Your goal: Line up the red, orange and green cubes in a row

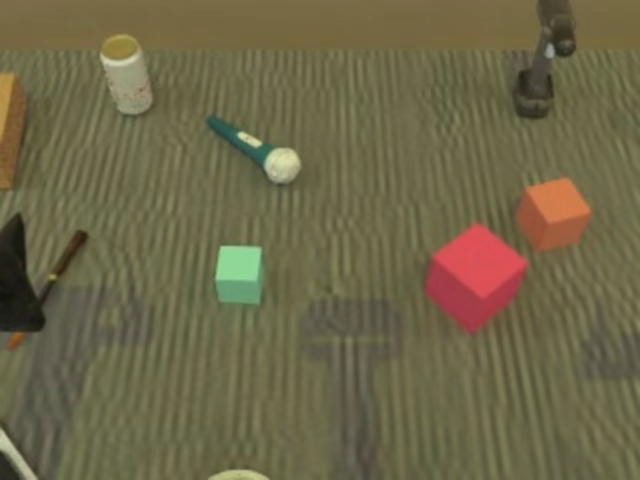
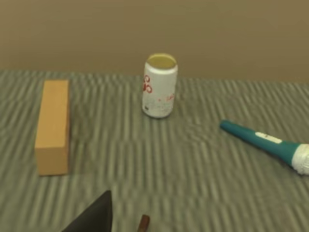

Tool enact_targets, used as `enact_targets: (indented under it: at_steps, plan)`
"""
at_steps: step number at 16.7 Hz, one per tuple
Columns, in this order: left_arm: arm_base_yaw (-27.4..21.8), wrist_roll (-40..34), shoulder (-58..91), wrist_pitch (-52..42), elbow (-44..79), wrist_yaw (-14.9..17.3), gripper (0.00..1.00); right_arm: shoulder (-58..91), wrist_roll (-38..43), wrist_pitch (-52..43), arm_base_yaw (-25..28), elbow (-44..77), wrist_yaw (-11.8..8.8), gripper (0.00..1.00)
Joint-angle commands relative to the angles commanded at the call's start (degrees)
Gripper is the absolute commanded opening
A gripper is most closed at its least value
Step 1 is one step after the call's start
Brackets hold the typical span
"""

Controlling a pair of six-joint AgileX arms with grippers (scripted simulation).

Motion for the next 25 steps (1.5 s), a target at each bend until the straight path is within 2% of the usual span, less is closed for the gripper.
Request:
enact_targets:
  at_steps: [9, 15, 20, 25]
  plan:
    - [-10.9, -9.7, 57.2, -28.4, 41.2, -0.1, 1.00, 0.0, 0.0, 0.0, 0.0, 0.0, 0.0, 1.00]
    - [-17.3, -15.3, 87.0, -44.3, 65.3, 0.1, 1.00, 0.0, 0.0, 0.0, 0.0, 0.0, 0.0, 1.00]
    - [-20.5, -18.1, 101.3, -51.3, 77.8, 0.1, 1.00, 0.0, 0.0, 0.0, 0.0, 0.0, 0.0, 1.00]
    - [-21.0, -18.5, 103.4, -52.3, 79.9, 0.1, 1.00, 0.0, 0.0, 0.0, 0.0, 0.0, 0.0, 1.00]
